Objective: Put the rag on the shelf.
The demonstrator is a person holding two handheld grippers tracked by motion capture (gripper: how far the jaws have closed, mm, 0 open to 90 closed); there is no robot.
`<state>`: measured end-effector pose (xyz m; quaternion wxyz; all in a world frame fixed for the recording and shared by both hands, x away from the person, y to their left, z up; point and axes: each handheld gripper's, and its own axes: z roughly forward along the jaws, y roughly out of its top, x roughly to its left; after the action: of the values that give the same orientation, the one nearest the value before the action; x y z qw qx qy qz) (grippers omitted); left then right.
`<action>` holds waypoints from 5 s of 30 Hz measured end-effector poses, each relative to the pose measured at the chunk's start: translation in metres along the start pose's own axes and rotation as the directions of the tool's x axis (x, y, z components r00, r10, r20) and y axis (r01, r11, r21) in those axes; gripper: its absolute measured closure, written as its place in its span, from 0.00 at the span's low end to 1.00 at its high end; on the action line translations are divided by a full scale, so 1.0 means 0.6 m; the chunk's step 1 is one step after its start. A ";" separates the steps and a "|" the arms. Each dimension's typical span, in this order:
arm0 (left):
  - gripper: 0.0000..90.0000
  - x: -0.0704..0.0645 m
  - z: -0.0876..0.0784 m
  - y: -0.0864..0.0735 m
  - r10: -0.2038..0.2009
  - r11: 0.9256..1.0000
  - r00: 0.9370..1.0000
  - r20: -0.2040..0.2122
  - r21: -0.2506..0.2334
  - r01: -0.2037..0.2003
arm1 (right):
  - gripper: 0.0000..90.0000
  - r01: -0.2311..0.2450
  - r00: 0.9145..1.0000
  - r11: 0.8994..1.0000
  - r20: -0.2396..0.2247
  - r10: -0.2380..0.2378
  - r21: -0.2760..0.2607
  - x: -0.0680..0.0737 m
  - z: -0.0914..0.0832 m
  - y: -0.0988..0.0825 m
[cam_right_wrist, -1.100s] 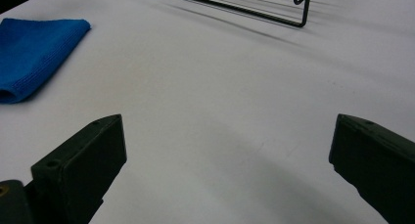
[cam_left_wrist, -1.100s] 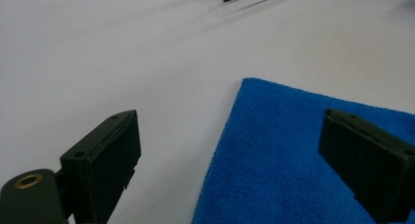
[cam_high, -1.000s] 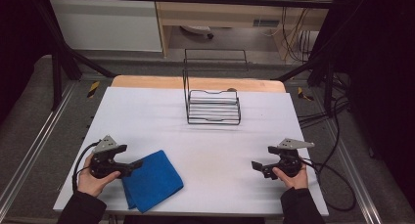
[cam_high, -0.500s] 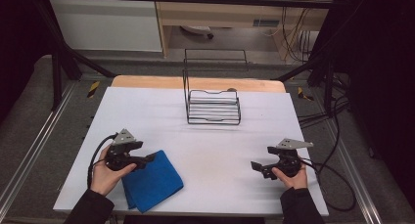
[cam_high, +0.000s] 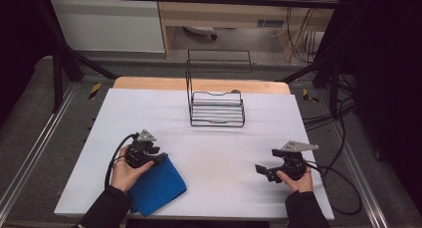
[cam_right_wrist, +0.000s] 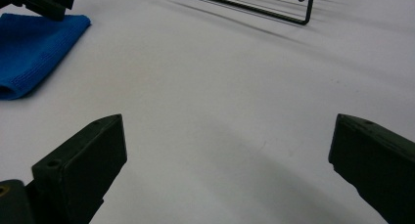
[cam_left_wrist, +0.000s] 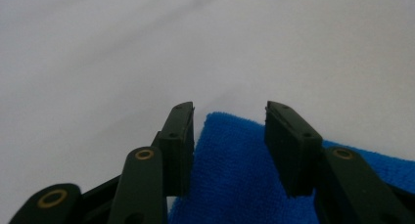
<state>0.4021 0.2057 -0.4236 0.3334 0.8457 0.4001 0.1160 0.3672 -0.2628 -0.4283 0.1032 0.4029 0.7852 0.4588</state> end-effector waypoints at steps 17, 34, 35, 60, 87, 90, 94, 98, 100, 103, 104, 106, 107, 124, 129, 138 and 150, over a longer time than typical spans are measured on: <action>0.75 0.007 0.026 -0.008 -0.021 0.998 0.999 0.025 0.055 0.020 | 0.01 0.002 1.000 1.000 -0.003 -0.002 0.002 0.001 0.002 0.000; 0.94 -0.029 0.013 0.008 0.071 0.994 0.993 0.096 -0.088 -0.062 | 0.02 -0.005 1.000 1.000 -0.005 0.005 -0.004 0.001 0.001 0.002; 0.94 -0.040 0.017 0.017 0.094 0.990 0.989 0.111 -0.112 -0.081 | 0.02 -0.005 1.000 1.000 -0.004 0.005 -0.005 0.002 0.001 0.002; 0.64 -0.114 0.087 0.086 0.157 0.984 0.977 0.142 -0.106 -0.142 | 0.02 0.022 1.000 1.000 0.005 -0.022 -0.007 0.018 0.015 0.008; 0.06 0.025 -0.076 -0.075 -0.038 0.988 0.998 -0.042 -0.149 0.032 | 0.21 0.047 0.998 0.995 -0.034 -0.044 0.088 0.169 0.163 0.053; 0.06 0.032 -0.079 -0.084 -0.053 0.987 0.998 -0.038 -0.153 0.047 | 0.25 0.050 0.998 0.994 -0.053 -0.045 0.098 0.186 0.183 0.052; 0.06 0.036 -0.082 -0.092 -0.074 0.984 0.996 -0.048 -0.165 0.066 | 0.35 0.050 0.998 0.992 -0.054 -0.044 0.118 0.207 0.206 0.053; 0.07 0.038 -0.081 -0.096 -0.080 0.984 0.995 -0.051 -0.166 0.071 | 0.45 0.072 0.996 0.986 -0.053 -0.065 0.153 0.224 0.217 0.049; 0.07 0.039 -0.081 -0.096 -0.080 0.984 0.995 -0.053 -0.163 0.070 | 0.49 0.058 0.997 0.985 -0.055 -0.050 0.165 0.225 0.219 0.045; 0.07 0.039 -0.081 -0.096 -0.081 0.984 0.995 -0.054 -0.166 0.071 | 0.56 0.053 0.997 0.985 -0.068 -0.042 0.165 0.227 0.220 0.043; 0.07 0.039 -0.081 -0.095 -0.081 0.984 0.995 -0.055 -0.166 0.071 | 0.58 0.042 0.997 0.985 -0.072 -0.030 0.165 0.229 0.221 0.042; 0.07 0.038 -0.080 -0.095 -0.079 0.984 0.995 -0.057 -0.164 0.068 | 0.63 0.020 0.998 0.987 -0.065 -0.010 0.157 0.232 0.221 0.039; 0.07 0.037 -0.080 -0.095 -0.077 0.984 0.995 -0.056 -0.163 0.067 | 0.67 0.012 0.998 0.988 -0.059 -0.003 0.153 0.233 0.221 0.039; 0.08 0.033 -0.080 -0.095 -0.070 0.985 0.996 -0.046 -0.162 0.062 | 0.97 -0.069 0.992 0.983 -0.095 0.086 0.172 0.229 0.202 0.051; 0.07 0.032 -0.080 -0.095 -0.067 0.985 0.997 -0.043 -0.161 0.059 | 0.98 -0.075 0.993 0.981 -0.078 0.091 0.181 0.209 0.183 0.055; 0.07 0.026 -0.079 -0.093 -0.055 0.986 0.998 -0.025 -0.156 0.051 | 0.96 -0.036 0.999 0.978 -0.009 0.039 0.208 0.147 0.121 0.048; 0.04 0.016 -0.072 -0.087 -0.040 0.988 0.999 0.000 -0.148 0.040 | 0.65 0.033 0.999 0.990 0.001 -0.034 0.140 0.123 0.112 0.040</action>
<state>0.3568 0.2571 -0.4262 0.3970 0.8103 0.4077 0.1399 0.3677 -0.1599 -0.4312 0.0835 0.3965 0.8220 0.4002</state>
